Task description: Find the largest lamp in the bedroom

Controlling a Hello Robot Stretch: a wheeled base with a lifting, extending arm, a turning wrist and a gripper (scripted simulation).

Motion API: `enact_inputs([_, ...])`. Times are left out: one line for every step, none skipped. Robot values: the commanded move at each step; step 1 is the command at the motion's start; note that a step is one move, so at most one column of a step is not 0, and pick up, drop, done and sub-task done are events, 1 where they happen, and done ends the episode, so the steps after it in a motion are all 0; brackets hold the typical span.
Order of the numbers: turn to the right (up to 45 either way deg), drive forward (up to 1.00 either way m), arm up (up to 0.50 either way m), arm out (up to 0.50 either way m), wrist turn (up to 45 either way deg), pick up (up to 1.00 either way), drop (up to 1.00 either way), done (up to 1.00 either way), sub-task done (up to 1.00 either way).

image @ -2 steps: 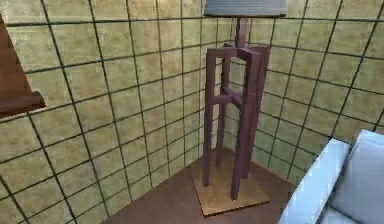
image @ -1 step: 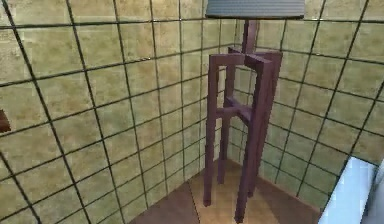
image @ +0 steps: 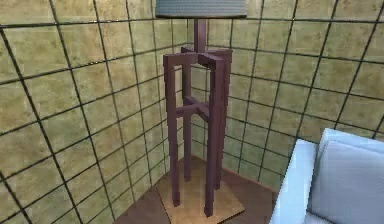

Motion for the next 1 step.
enact_inputs([0.0, 0.0, 0.0, 0.0, 0.0, 0.0, 0.0, 1.0, 0.0])
